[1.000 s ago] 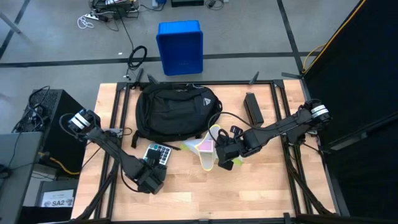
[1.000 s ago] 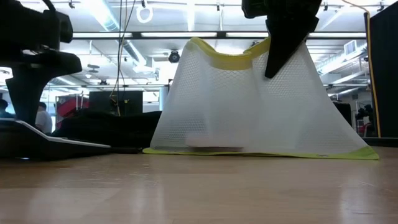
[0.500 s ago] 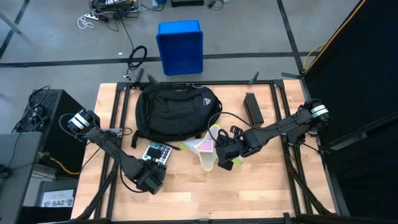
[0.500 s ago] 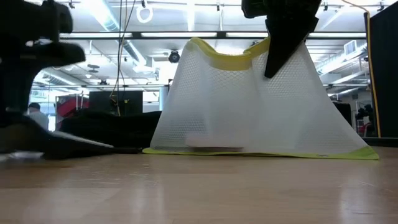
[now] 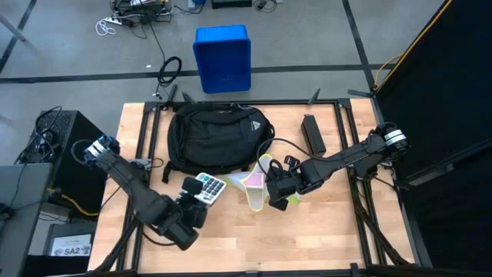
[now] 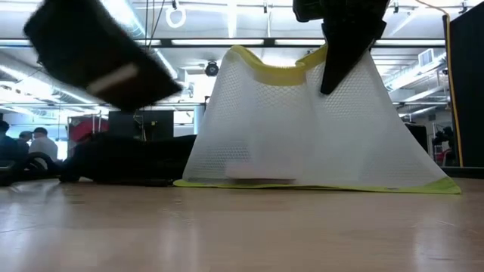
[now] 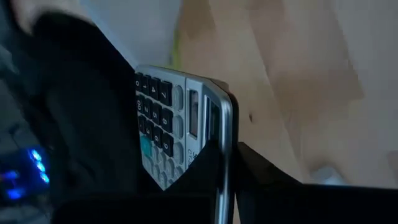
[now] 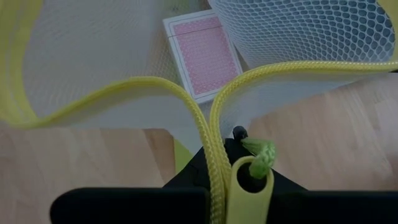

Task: Unpack backpack
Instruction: Put the gray calculator into the yellow zip bag

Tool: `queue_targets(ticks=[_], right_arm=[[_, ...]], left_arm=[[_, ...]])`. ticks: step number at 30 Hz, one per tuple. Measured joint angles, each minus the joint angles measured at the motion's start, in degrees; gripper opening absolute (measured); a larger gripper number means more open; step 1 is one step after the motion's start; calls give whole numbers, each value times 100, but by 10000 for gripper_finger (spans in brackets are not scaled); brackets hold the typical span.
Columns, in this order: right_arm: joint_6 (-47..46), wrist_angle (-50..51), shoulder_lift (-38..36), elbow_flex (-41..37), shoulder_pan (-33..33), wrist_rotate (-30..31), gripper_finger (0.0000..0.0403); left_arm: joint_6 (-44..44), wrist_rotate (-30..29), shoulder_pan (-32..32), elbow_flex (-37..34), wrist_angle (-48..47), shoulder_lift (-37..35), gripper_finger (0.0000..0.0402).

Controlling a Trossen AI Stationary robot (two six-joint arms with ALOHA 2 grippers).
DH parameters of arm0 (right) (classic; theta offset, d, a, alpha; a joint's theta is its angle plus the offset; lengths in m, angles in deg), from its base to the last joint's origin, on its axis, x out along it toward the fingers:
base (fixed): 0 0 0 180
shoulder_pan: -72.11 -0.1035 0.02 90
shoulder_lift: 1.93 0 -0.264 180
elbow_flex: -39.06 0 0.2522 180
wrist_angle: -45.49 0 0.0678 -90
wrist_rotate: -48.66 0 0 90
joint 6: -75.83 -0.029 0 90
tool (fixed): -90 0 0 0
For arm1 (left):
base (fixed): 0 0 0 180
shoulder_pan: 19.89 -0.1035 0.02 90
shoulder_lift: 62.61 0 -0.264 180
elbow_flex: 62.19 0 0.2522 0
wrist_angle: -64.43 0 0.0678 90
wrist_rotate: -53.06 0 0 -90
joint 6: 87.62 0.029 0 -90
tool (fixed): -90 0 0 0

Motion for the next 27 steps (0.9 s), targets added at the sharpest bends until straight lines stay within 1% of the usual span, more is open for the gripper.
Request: queue_targets(ticks=[5,7,9,11,15,17,19,22,27], right_arm=[[-2,-4,0,2,0,0,0],[-2,-4,0,2,0,0,0],[-2,-4,0,2,0,9,0],[-2,-4,0,2,0,61,0],[0,-7,0,2,-34,214,0],[0,-15,0,2,-63,230,0],[0,-28,0,2,-99,230,0],[2,-31,0,2,-158,258,0],[-7,-62,0,2,-218,346,0]], left_arm=[[486,-677,142,959,-86,-2,0],[802,-937,183,1216,148,-2,0],[1210,-1070,189,1325,543,-15,0],[1626,-1030,182,1331,1058,-33,0],[2236,-813,125,1326,1764,-80,0],[2518,-629,83,1326,2135,-197,0],[2718,-462,23,1218,2559,-362,0],[2943,-30,-165,799,3221,-647,0],[3139,631,-645,-450,4565,-1271,0]])
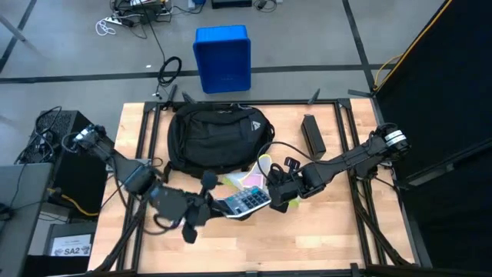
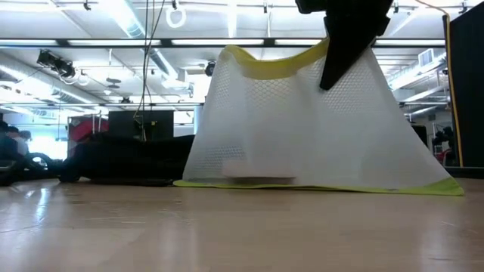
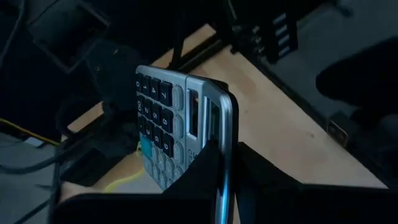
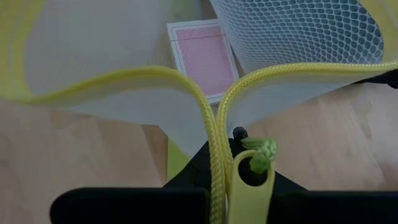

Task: Unpack backpack
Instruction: Put the gray calculator into the yellow zip bag

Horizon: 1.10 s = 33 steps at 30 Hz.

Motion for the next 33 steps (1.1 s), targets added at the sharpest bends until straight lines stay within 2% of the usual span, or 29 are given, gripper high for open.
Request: queue_targets(ticks=[4,8,12,19,24,33], right_arm=[[0,13,0,0,-16,17,0],[-26,27,0,0,-16,34,0],[-35,-34,-9,0,-15,66,0],[-35,-73,-9,2,-14,121,0],[-37,-112,-22,2,-7,170,0],[-20,-206,-53,2,-95,278,0]], left_arm=[[130,670,-409,-1022,1166,-417,0],[148,1220,-799,-1734,1824,-740,0],[95,1319,-1103,-2204,2053,-972,0],[66,1174,-1223,-2507,2448,-1415,0],[84,1204,-1432,-2534,2280,-1375,0],[-491,1728,-1876,-2532,2035,-1225,0]])
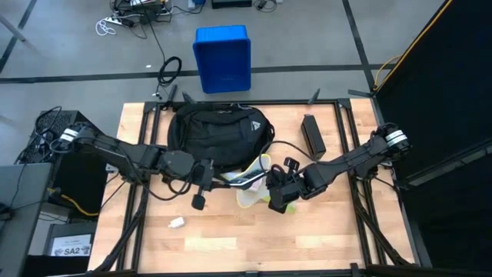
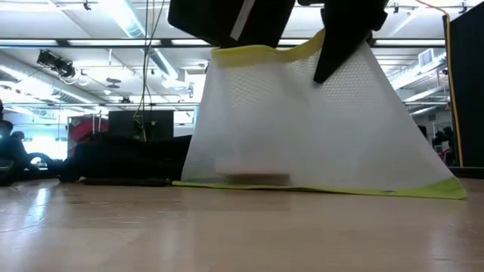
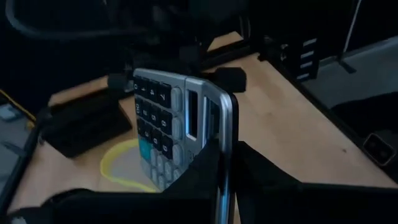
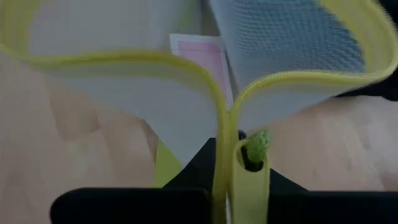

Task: Unpack backpack
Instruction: Put the gray calculator into the yellow zip bag

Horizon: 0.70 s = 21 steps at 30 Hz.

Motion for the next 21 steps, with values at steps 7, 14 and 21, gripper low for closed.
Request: queue_targets(ticks=[7,14,21], right_arm=[[48,-42,-39,2,-10,224,0],[429,-230,-39,2,-13,357,0],[937,-399,-39,2,-16,399,0]], left_arm=[[-478,590,-220,0,-128,9,0],[-711,935,-547,0,-214,188,0],[-909,1497,-932,0,-480,576,0]])
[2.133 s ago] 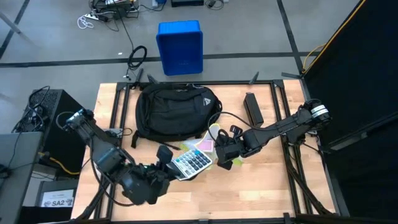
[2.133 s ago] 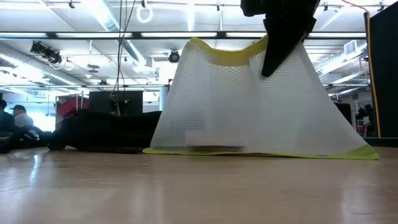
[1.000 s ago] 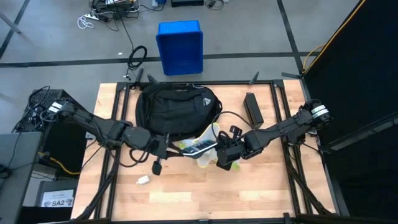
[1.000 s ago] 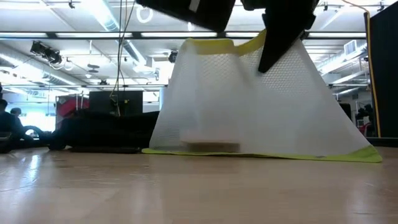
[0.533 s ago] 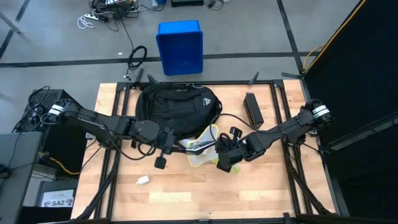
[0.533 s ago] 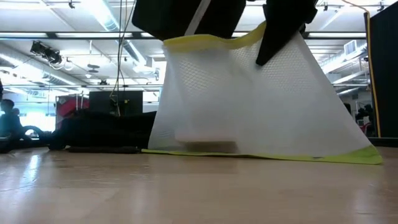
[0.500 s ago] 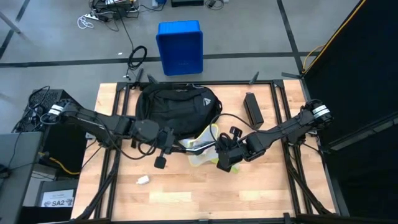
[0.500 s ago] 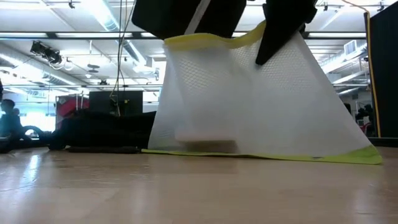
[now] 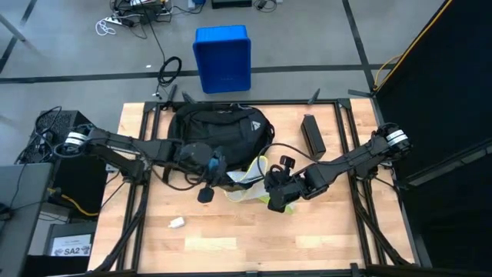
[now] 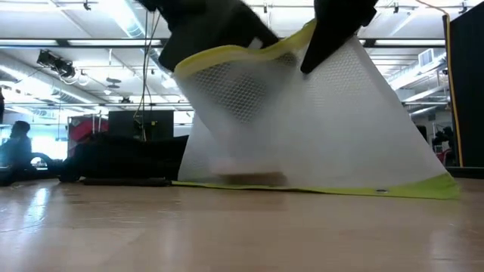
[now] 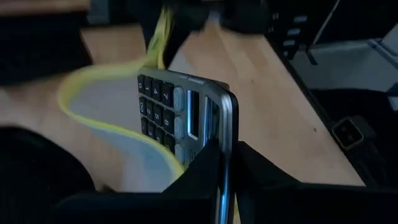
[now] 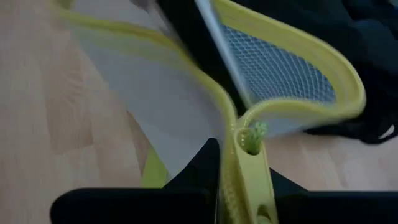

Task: Unpack backpack
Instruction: Put the gray calculator into the yellow zip bag, then put the right black pen into the yellow zip bag

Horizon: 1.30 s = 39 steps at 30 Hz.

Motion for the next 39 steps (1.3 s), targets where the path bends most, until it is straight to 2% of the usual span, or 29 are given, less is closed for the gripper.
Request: queue_targets(ticks=[4,9,12,16,21,25,30,34,37,39], right_arm=[[108,-74,1,0,-17,28,0],[195,-117,2,0,-16,52,0],[290,-205,0,12,-14,65,0],[395,-196,-4,220,-14,59,0],[582,-184,-9,572,-14,61,0],[613,-144,-13,678,-14,59,0],[453,-68,-13,684,40,61,0],[367,-64,-13,684,109,37,0],[352,-31,-13,684,168,-10,0],[351,-28,-13,684,194,-49,0]], left_arm=[[-10,364,-103,0,-4,173,0],[1,373,-173,0,113,337,2],[16,148,-223,0,292,371,15],[121,-7,-374,2,429,448,55],[192,9,-418,18,615,437,123],[285,8,-420,260,440,421,173],[480,8,-416,938,-569,416,209],[496,-9,-320,1400,-1158,407,213],[767,-69,-50,1484,-1546,407,213],[921,-392,220,1484,-1908,407,213]])
